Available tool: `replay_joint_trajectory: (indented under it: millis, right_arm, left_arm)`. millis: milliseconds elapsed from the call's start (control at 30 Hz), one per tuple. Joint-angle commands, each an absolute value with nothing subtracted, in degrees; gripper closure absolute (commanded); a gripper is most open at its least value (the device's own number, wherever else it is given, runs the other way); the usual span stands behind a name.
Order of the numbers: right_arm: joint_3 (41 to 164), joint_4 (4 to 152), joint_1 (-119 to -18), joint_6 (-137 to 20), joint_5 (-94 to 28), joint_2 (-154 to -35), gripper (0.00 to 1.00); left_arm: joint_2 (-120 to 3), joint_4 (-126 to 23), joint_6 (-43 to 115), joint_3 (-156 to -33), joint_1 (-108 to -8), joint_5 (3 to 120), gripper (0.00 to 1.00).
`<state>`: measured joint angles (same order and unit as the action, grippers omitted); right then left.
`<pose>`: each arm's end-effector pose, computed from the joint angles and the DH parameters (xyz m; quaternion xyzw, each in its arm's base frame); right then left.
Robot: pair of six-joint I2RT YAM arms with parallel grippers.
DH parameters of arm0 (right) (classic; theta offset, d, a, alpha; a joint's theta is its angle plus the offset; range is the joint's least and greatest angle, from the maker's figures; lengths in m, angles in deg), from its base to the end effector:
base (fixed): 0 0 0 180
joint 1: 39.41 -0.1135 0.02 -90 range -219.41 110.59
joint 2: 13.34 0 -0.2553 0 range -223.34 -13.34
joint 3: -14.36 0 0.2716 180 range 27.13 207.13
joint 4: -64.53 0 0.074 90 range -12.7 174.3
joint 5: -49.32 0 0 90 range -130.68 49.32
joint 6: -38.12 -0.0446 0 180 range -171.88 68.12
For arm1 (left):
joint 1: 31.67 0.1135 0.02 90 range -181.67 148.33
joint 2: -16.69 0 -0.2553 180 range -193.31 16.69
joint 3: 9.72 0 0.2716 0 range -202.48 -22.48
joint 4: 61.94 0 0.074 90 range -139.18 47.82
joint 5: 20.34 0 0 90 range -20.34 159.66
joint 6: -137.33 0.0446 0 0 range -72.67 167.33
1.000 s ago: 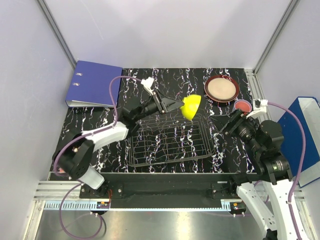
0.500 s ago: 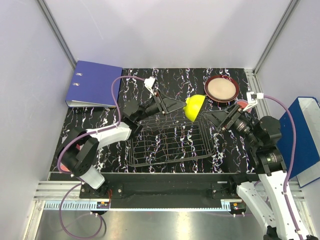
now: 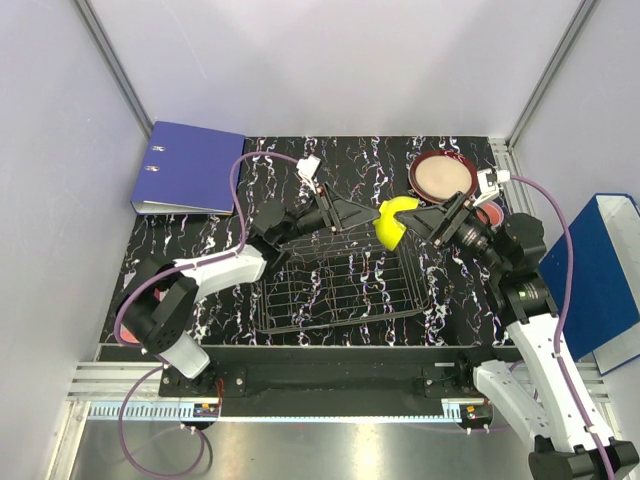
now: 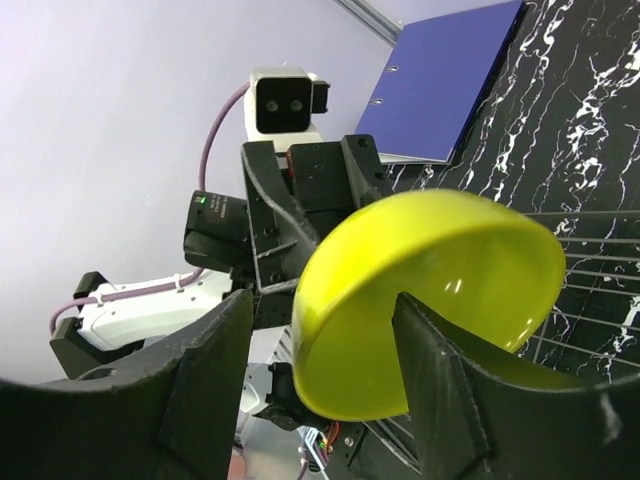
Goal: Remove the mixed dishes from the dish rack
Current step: Place the bowl at the center of the board.
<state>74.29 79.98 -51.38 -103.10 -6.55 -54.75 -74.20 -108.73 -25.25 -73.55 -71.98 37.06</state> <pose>0.1874 0.0653 0.3746 0.0203 0.6910 0.5355 0.4852 0.2673 -0.2582 0.2829 0.0670 0.5944 -0.7434 0.2993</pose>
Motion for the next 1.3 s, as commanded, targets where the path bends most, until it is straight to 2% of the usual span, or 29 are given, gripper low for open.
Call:
replay_joint_trajectory:
  millis: [0, 100, 133, 233, 367, 400, 433, 467, 500, 533, 567, 600, 733, 833, 1033, 1267]
  right_arm:
    - [74.1, 75.7, -52.1, -103.7, -4.8, -56.1, 0.38]
    - [74.0, 76.2, -52.2, -103.4, -5.1, -56.4, 0.63]
    - [73.9, 76.5, -52.2, -103.3, -5.4, -56.3, 0.77]
    - [74.5, 78.9, -52.2, -102.4, -6.0, -56.1, 1.00]
    - [75.6, 81.7, -52.2, -100.8, -7.6, -55.3, 1.00]
    - [77.0, 84.9, -52.2, -99.1, -8.6, -55.0, 1.00]
    - [78.1, 87.3, -52.2, -97.6, -11.6, -54.9, 1.00]
    - [79.7, 90.5, -52.2, -95.9, -13.7, -55.3, 1.00]
    - [83.5, 97.8, -52.2, -92.2, -16.0, -56.0, 1.00]
    - [85.5, 101.2, -52.2, -90.3, -20.8, -56.8, 1.00]
    - [87.2, 106.3, -52.2, -88.6, -22.8, -58.8, 1.00]
    - [90.2, 108.4, -52.2, -86.2, -25.1, -59.9, 1.00]
    - [96.7, 114.0, -52.2, -83.1, -33.6, -70.6, 1.00]
    - [103.7, 115.5, -52.2, -82.4, -36.6, -80.6, 1.00]
    - [124.5, 120.3, -54.0, -82.8, -42.6, -103.4, 1.00]
    - [150.9, 126.6, -56.3, -81.9, -45.1, -124.1, 1.00]
  left_arm:
    - [-73.9, -111.8, -23.5, -77.2, -72.4, 36.3, 1.00]
    - [-74.3, -111.8, -23.6, -77.3, -72.4, 36.3, 1.00]
    - [-74.4, -111.9, -23.6, -77.4, -72.4, 36.3, 1.00]
    - [-74.4, -111.8, -23.6, -77.6, -72.4, 36.2, 1.00]
    - [-74.3, -111.8, -23.4, -77.8, -72.2, 35.6, 1.00]
    - [-73.9, -111.3, -23.3, -77.9, -71.9, 35.2, 0.76]
    - [-73.1, -109.9, -23.2, -77.7, -70.9, 35.0, 0.59]
    - [-72.1, -109.1, -22.9, -77.3, -70.2, 34.8, 0.47]
    - [-70.9, -107.8, -21.8, -76.7, -69.4, 35.2, 0.24]
    - [-67.7, -103.4, -20.6, -75.1, -67.5, 36.0, 0.17]
    - [-65.9, -100.7, -19.2, -74.3, -66.6, 37.8, 0.01]
    - [-64.1, -98.0, -15.6, -73.6, -65.9, 38.9, 0.01]
    - [-55.3, -69.0, -1.6, -76.0, -65.4, 48.1, 0.01]
    - [-51.3, -58.5, 3.5, -77.0, -66.0, 52.9, 0.01]
    - [-44.6, -50.2, 7.2, -74.5, -66.2, 58.7, 0.01]
    - [-41.0, -47.2, 9.1, -71.6, -66.2, 61.0, 0.01]
